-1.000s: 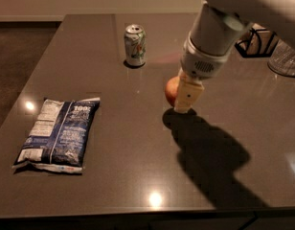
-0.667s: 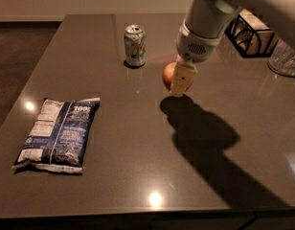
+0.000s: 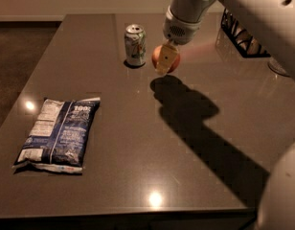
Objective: Move apple near 7up can
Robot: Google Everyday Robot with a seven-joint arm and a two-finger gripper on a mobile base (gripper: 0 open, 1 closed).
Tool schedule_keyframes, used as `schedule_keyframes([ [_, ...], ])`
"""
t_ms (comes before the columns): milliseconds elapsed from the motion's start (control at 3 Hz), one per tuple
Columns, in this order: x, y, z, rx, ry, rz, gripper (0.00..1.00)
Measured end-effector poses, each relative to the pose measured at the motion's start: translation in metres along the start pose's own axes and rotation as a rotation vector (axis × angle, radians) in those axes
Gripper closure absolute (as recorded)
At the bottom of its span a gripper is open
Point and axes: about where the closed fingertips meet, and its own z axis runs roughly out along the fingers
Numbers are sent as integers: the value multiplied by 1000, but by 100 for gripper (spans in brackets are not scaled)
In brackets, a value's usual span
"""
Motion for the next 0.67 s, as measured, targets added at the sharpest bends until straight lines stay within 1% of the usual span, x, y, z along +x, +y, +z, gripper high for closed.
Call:
schedule_keyframes([
  [333,-18,-19,17,19,-3,41,100],
  [667,-32,-28,38,24,3,60,100],
])
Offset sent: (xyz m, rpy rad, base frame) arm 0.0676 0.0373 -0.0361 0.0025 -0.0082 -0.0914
